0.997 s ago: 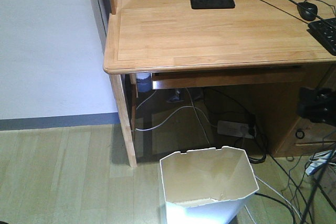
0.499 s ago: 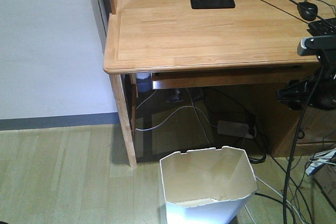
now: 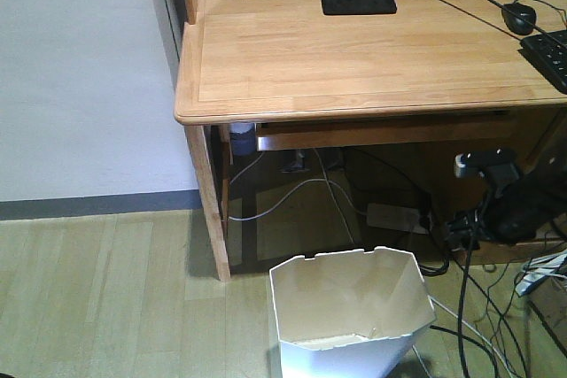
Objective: Move trash bin to bedside with robot
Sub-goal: 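Lower the right gripper to the rim of the white trash bin, then close the right gripper on the bin rim and lift it slightly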
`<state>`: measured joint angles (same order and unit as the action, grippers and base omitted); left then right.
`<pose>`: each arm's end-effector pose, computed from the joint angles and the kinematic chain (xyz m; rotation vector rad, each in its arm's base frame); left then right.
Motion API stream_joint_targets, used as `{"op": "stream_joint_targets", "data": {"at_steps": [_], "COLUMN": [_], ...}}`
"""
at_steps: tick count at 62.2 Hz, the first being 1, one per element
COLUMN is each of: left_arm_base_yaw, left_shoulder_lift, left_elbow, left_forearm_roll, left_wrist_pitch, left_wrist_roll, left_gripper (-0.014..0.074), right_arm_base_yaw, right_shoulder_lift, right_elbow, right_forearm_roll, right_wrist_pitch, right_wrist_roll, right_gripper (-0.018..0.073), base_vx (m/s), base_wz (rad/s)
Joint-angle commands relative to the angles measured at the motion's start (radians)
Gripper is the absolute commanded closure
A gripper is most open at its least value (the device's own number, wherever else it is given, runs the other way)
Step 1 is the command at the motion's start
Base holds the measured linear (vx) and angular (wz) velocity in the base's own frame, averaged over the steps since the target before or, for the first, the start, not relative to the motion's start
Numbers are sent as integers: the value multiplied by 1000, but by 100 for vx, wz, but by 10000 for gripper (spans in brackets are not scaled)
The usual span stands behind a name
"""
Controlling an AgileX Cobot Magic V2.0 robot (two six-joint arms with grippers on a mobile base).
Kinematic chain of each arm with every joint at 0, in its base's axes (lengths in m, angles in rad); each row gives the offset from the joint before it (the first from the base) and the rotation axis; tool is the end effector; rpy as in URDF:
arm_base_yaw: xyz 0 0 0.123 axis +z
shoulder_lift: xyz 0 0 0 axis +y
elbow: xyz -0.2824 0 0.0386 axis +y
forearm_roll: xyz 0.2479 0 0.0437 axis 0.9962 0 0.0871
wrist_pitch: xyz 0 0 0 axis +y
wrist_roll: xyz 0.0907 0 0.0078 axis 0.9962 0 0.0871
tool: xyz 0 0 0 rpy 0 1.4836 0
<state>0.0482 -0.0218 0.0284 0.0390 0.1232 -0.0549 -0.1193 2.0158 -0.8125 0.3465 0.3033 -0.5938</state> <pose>0.0559 0.0031 0.1935 -0.0556 1.6124 0.0286 0.3003 -0.0267 0.0563 -0.2233 2.9470 0.1003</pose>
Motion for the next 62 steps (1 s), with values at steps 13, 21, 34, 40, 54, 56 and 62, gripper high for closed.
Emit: {"op": "stream_joint_targets", "data": {"at_steps": [13,21,34,40,54,56,62], "left_arm_base_yaw": [-1,-1,-1,-1,-1,-1,-1], "left_shoulder_lift": [-7,-7,-7,-7,-7,-7,-7], "left_elbow": [-21,-21,-21,-21,-21,-21,-21], "left_forearm_roll": [-5,-5,-5,-5,-5,-5,-5], "left_wrist_pitch": [-73,-73,-73,-73,-73,-73,-73], "left_wrist_roll": [-4,-4,-4,-4,-4,-4,-4], "left_gripper": [603,603,603,603,603,603,603], "right_arm_base_yaw": [-4,-4,-4,-4,-1,-1,-4], "right_shoulder_lift": [286,422,591,657,791,812,863], "right_elbow": [-179,-279,-411,-483,-663,-685,-747], "right_forearm_roll": [9,9,9,10,28,28,29], "right_wrist_pitch": [-87,-79,-80,-70,15,26,60], "right_wrist_roll": [-32,-54,-72,-72,-72,-72,-72], "right_gripper": [87,87,87,87,87,87,87], "base_vx": [0,0,0,0,0,0,0], "base_wz": [0,0,0,0,0,0,0]}}
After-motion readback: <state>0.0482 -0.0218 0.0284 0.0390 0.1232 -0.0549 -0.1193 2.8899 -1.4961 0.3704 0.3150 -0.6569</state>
